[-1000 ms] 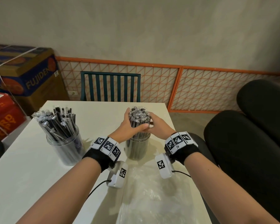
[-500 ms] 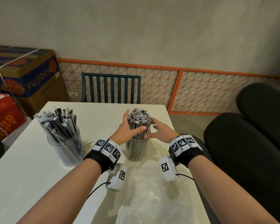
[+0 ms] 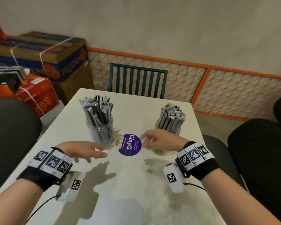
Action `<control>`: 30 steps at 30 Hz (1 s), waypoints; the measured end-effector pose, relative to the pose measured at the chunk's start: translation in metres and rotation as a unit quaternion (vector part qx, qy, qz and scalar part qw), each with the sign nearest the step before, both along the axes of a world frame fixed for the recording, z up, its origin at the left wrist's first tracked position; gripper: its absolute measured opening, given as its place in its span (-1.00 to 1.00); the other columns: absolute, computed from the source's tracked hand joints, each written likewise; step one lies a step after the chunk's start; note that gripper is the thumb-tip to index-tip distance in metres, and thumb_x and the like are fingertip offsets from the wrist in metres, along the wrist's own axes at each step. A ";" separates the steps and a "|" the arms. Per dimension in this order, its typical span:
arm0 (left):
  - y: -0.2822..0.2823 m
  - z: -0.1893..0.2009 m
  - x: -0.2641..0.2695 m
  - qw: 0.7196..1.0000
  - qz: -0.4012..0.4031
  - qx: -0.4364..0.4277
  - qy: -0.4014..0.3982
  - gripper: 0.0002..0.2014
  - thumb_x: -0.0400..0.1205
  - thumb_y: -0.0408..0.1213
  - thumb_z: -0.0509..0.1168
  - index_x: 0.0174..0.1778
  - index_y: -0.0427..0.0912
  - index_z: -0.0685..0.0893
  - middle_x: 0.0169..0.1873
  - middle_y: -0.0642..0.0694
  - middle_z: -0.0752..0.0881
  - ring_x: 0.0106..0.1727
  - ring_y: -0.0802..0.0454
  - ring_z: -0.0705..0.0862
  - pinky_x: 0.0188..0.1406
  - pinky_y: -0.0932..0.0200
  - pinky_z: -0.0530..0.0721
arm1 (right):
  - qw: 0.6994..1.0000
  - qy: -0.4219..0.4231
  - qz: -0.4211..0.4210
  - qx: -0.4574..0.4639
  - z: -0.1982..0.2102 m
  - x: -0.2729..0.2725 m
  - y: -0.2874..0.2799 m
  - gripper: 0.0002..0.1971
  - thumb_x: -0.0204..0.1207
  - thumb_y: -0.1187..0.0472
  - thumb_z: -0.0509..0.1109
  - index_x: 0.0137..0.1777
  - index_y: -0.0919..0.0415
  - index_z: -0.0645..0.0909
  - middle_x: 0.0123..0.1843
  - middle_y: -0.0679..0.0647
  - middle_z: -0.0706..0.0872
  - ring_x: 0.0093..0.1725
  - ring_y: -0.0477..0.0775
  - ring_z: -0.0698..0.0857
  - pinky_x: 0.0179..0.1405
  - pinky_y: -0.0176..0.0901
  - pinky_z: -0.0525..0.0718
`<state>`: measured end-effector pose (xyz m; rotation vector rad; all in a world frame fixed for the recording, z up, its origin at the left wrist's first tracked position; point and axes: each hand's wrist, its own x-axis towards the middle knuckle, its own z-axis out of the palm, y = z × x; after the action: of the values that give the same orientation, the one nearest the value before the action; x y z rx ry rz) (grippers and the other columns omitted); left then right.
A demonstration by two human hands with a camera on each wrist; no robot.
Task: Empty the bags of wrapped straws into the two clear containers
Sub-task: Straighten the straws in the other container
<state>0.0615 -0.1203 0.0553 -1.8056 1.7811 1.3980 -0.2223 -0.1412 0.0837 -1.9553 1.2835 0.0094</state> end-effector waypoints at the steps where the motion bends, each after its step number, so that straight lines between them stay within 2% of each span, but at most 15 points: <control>1: -0.006 0.004 0.018 0.998 0.006 -0.031 -0.057 -0.15 0.48 0.33 0.19 0.61 -0.03 0.17 0.49 -0.07 0.47 0.42 -0.05 0.53 0.38 -0.04 0.46 | 0.999 -0.038 -0.006 -0.011 0.001 0.022 -0.005 -0.55 0.56 0.05 0.37 0.43 0.09 0.47 0.23 0.04 0.70 0.16 0.05 0.70 0.21 -0.05 0.67; 2: -0.013 0.010 0.033 0.992 0.019 -0.079 -0.094 0.00 0.37 0.42 0.19 0.63 -0.08 0.10 0.55 -0.10 0.40 0.49 -0.07 0.44 0.46 -0.01 0.38 | 0.996 -0.077 -0.021 -0.024 0.002 0.043 -0.011 -0.47 0.55 0.06 0.38 0.49 0.09 0.39 0.31 0.07 0.64 0.23 0.07 0.67 0.27 0.00 0.64; 3: -0.019 0.016 0.045 0.987 0.051 -0.125 -0.089 0.12 0.27 0.45 0.21 0.65 -0.12 0.02 0.58 -0.13 0.34 0.54 -0.09 0.37 0.52 0.02 0.31 | 0.992 -0.112 -0.040 -0.038 0.002 0.064 -0.016 -0.35 0.52 0.05 0.41 0.57 0.11 0.27 0.42 0.09 0.55 0.33 0.10 0.61 0.36 0.02 0.58; 5: -0.034 0.023 0.061 0.972 0.125 -0.201 0.006 0.15 0.31 0.35 0.33 0.66 -0.11 -0.10 0.62 -0.14 0.25 0.59 -0.09 0.29 0.56 0.03 0.26 | 0.986 -0.135 -0.067 -0.067 0.000 0.100 -0.026 -0.07 0.44 0.01 0.48 0.66 0.16 -0.03 0.62 0.14 0.26 0.57 0.13 0.35 0.52 -0.01 0.38; 8: -0.056 0.025 0.068 0.948 0.133 -0.268 0.108 0.20 0.32 0.24 0.45 0.66 -0.09 -0.18 0.67 -0.05 0.06 0.65 0.03 0.10 0.61 0.06 0.12 | 0.984 -0.132 -0.092 -0.083 -0.008 0.140 -0.038 0.22 0.34 -0.03 0.57 0.64 0.20 -0.36 0.71 0.11 -0.08 0.68 0.07 0.03 0.61 -0.07 0.12; 10: -0.067 0.021 0.067 0.944 0.122 -0.268 0.147 0.16 0.38 0.06 0.50 0.66 -0.12 -0.21 0.67 -0.02 0.03 0.66 0.06 0.06 0.58 0.14 0.07 | 0.977 -0.151 -0.129 -0.075 -0.018 0.157 -0.043 0.32 0.27 -0.03 0.61 0.60 0.17 -0.47 0.71 0.12 -0.13 0.69 0.09 -0.01 0.66 0.03 0.10; 12: -0.079 0.011 0.068 0.940 0.114 -0.258 0.191 0.13 0.41 -0.08 0.51 0.65 -0.13 -0.21 0.66 -0.03 0.08 0.63 0.07 0.12 0.57 0.18 0.08 | 0.967 -0.175 -0.174 -0.061 -0.029 0.171 -0.046 0.43 0.15 -0.10 0.66 0.57 0.08 -0.55 0.72 0.11 -0.11 0.69 0.11 -0.02 0.65 0.19 0.10; 15: -0.092 0.004 0.066 0.930 0.107 -0.260 0.239 0.10 0.42 -0.23 0.52 0.64 -0.18 -0.18 0.58 0.02 0.16 0.52 0.20 0.17 0.46 0.35 0.11 | 0.955 -0.199 -0.216 -0.051 -0.053 0.180 -0.055 0.55 -0.20 -0.45 0.56 0.53 -0.15 -0.56 0.72 0.06 0.05 0.69 0.08 0.07 0.63 0.30 0.11; 17: -0.102 -0.004 0.065 0.919 0.107 -0.257 0.279 0.08 0.41 -0.35 0.53 0.64 -0.19 -0.15 0.52 0.06 0.20 0.46 0.25 0.18 0.36 0.45 0.14 | 0.949 -0.211 -0.225 -0.061 -0.064 0.182 -0.063 0.50 -0.22 -0.47 0.55 0.57 -0.21 -0.45 0.66 -0.03 0.24 0.63 0.07 0.26 0.60 0.32 0.19; 20: -0.116 -0.010 0.067 0.912 0.078 -0.235 0.328 0.05 0.36 -0.35 0.56 0.63 -0.13 -0.01 0.49 0.03 0.34 0.49 0.17 0.31 0.41 0.35 0.26 | 0.944 -0.201 -0.245 -0.093 -0.060 0.188 -0.070 0.30 -0.02 -0.37 0.49 0.61 -0.21 -0.30 0.56 -0.11 0.44 0.54 0.06 0.43 0.52 0.39 0.29; 22: -0.124 -0.008 0.069 0.916 0.037 -0.223 0.331 -0.11 0.37 -0.32 0.55 0.55 -0.06 0.19 0.38 0.08 0.48 0.39 0.25 0.45 0.42 0.36 0.37 | 0.943 -0.178 -0.262 -0.107 -0.056 0.193 -0.073 0.23 0.02 -0.37 0.43 0.61 -0.20 -0.24 0.52 -0.10 0.51 0.50 0.09 0.48 0.48 0.43 0.32; 24: -0.129 -0.005 0.068 0.917 0.018 -0.221 0.333 -0.30 0.42 -0.36 0.51 0.44 -0.03 0.37 0.28 0.10 0.58 0.28 0.32 0.53 0.38 0.37 0.46 | 0.941 -0.170 -0.272 -0.106 -0.055 0.197 -0.075 0.15 0.11 -0.28 0.45 0.62 -0.18 -0.19 0.47 -0.07 0.56 0.45 0.12 0.53 0.47 0.42 0.34; 26: -0.133 0.002 0.067 0.915 0.015 -0.233 0.329 -0.47 0.45 -0.29 0.49 0.34 -0.02 0.53 0.21 0.06 0.67 0.21 0.31 0.61 0.36 0.28 0.52 | 0.941 -0.160 -0.281 -0.102 -0.049 0.201 -0.074 0.00 0.28 -0.07 0.48 0.63 -0.12 -0.08 0.40 -0.04 0.63 0.39 0.12 0.58 0.46 0.32 0.39; 28: -0.136 0.010 0.068 0.909 0.009 -0.254 0.330 -0.65 0.50 -0.28 0.45 0.16 0.10 0.61 0.05 0.20 0.70 0.03 0.52 0.64 0.12 0.55 0.55 | 0.940 -0.171 -0.278 -0.098 -0.037 0.200 -0.074 -0.28 0.46 0.13 0.43 0.58 -0.01 0.20 0.37 0.01 0.65 0.37 0.11 0.59 0.39 0.04 0.50; 30: -0.137 0.021 0.070 0.903 0.000 -0.275 0.329 -0.70 0.51 -0.29 0.43 0.06 0.17 0.62 -0.03 0.29 0.68 -0.07 0.63 0.63 -0.07 0.68 0.51 | 0.940 -0.192 -0.273 -0.072 -0.022 0.193 -0.074 -0.49 0.55 0.25 0.36 0.49 0.08 0.39 0.36 0.05 0.65 0.36 0.08 0.60 0.22 -0.17 0.52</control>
<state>0.1319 -0.2577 0.0763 -1.6521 2.7478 1.7819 -0.0289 -0.2154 0.0618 -1.5462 1.5368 -0.7230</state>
